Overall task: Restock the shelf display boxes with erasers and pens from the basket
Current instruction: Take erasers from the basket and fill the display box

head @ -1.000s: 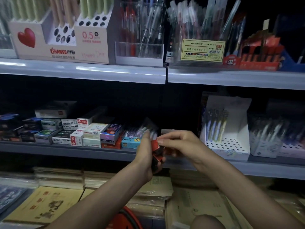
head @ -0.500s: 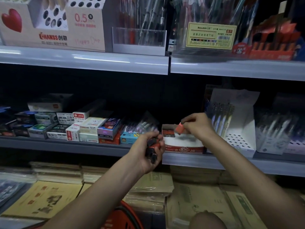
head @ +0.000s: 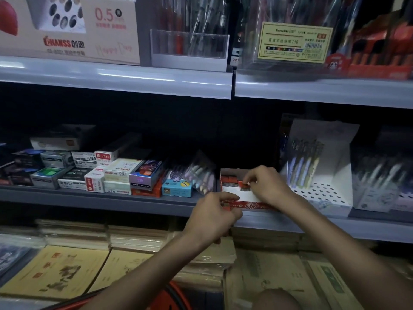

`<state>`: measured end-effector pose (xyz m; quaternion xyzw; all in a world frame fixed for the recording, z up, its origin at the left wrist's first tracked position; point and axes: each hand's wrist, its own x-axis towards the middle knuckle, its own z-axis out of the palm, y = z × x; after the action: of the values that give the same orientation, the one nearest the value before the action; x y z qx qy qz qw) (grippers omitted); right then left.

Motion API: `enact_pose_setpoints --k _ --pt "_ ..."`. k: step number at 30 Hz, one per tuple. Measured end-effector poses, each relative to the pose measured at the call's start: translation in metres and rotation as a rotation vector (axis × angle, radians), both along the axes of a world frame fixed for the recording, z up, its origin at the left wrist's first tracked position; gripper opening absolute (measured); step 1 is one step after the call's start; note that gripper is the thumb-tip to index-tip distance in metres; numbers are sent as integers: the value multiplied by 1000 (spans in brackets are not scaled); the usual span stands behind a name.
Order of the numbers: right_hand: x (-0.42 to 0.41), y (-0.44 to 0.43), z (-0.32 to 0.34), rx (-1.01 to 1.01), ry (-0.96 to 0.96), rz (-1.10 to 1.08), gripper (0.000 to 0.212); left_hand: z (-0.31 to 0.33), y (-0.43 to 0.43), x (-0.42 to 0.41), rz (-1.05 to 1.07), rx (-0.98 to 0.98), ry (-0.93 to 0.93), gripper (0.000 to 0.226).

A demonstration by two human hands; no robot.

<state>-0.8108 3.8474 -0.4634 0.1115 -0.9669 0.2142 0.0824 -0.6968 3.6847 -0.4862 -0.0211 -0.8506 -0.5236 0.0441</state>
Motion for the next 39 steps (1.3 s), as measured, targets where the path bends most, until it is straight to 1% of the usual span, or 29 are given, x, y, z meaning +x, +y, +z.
enact_pose_setpoints --k 4,11,12,13,14,17,20,22,23,25,29,32,34,37,38,39 --pt "19 -4 3 118 -31 75 41 -1 -3 -3 -21 -53 19 33" --pt "15 -5 4 70 -67 91 51 1 -9 -9 -43 -42 5 30" --pt "15 -5 5 63 -71 95 53 1 -10 -9 -51 -9 -10 27" --pt "16 -4 6 57 -69 98 54 2 -9 -7 -61 73 -45 24" --pt "18 -3 7 51 -54 100 54 4 -9 -5 -71 202 -108 21" --pt "31 -5 16 -25 18 129 42 14 -9 3 -80 678 -363 31" --pt "59 -12 32 -271 -25 209 26 20 -13 6 -45 1009 -524 41" --pt "80 -17 41 -452 -86 271 18 23 -14 6 21 1099 -559 48" --pt "90 -21 43 -503 -107 300 14 23 -14 7 58 1110 -557 49" --pt "103 -29 43 -535 -137 346 8 25 -10 10 126 1094 -530 46" --pt "109 -36 34 -555 -197 304 17 23 -1 14 174 991 -444 49" --pt "112 -34 37 -685 -269 285 23 20 0 16 139 1033 -420 51" --pt "116 -30 43 -776 -302 229 25 20 -2 14 94 1072 -424 48" --pt "110 -14 52 -827 -228 118 21 18 -6 11 68 1043 -401 32" --pt "103 -7 55 -791 -167 87 18 17 -8 10 57 1003 -378 28" --pt "93 1 56 -705 -92 56 15 18 -8 9 48 948 -350 25"
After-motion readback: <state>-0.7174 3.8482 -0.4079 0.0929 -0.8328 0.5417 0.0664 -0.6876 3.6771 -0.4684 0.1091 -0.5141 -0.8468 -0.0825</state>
